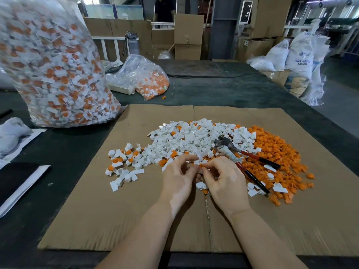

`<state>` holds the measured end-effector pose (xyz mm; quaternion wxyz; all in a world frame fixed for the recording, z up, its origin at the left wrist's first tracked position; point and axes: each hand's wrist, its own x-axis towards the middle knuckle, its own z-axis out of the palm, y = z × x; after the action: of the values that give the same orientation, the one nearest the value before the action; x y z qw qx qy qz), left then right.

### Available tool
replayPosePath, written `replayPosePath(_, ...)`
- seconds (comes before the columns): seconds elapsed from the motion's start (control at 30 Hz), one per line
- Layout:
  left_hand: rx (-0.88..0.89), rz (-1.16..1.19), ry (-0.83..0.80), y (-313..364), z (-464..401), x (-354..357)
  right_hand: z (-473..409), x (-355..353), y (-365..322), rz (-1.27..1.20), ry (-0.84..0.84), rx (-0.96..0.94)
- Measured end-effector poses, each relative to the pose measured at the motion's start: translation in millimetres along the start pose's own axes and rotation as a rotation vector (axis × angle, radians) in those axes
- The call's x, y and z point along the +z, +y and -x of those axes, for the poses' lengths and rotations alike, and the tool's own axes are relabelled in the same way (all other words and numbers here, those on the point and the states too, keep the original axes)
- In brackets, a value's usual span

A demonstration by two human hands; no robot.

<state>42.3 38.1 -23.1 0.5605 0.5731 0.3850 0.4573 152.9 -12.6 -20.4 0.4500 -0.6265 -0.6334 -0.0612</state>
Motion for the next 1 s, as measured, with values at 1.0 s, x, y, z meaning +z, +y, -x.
replayPosePath(1.0,0.042,-0.098,0.014,-1.6,2.8,-0.1,0.8,2.9,1.8,0.029,-0.03,0.13)
